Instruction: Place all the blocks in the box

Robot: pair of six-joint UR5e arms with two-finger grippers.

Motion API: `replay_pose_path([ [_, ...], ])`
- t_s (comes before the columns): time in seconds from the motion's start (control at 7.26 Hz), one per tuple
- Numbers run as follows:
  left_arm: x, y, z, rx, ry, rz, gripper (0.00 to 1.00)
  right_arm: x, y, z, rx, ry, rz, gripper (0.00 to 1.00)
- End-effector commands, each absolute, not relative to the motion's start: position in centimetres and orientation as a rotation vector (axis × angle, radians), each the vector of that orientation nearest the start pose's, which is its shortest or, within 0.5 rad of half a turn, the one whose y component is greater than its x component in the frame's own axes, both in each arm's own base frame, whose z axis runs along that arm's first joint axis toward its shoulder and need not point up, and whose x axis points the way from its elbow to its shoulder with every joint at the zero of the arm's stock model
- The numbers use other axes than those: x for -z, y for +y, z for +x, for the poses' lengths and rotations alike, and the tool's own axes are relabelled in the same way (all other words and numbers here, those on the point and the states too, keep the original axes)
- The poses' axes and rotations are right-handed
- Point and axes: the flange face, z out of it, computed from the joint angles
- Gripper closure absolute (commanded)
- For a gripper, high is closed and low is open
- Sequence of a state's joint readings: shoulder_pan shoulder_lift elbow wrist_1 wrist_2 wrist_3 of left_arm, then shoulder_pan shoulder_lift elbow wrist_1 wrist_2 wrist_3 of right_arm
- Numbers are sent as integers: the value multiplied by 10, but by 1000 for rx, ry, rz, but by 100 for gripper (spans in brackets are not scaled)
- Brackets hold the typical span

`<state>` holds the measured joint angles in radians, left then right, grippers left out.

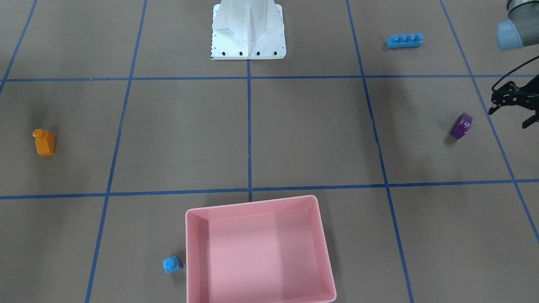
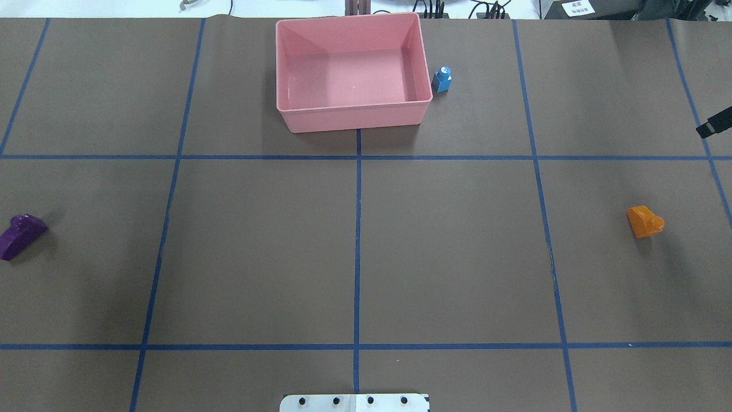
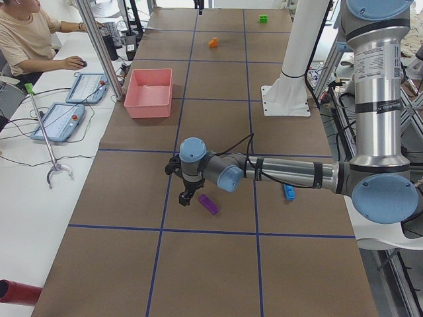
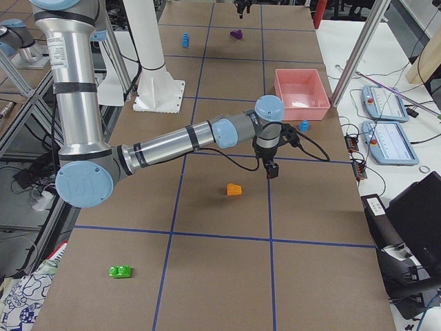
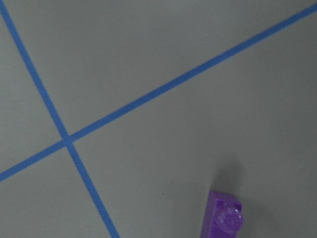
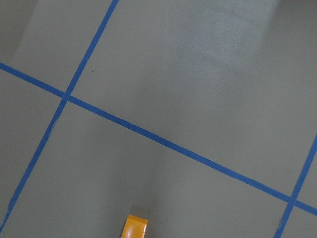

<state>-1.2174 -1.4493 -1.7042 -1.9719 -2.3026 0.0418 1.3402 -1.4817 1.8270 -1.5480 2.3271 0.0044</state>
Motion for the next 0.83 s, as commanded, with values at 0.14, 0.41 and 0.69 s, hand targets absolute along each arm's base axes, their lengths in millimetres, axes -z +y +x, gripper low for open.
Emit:
replay_pose_path([
  [0.14,-623,-443,148,-630,741,251,0,-485,-527,-58,353,-787,261,0],
  [0.41,-649,-444,151,-637,743,260,1,-485,-527,-58,355,-788,267,0],
  [0.69,-656,-447,164,-656,749,255,4,-484,-527,-58,356,-788,268,0],
])
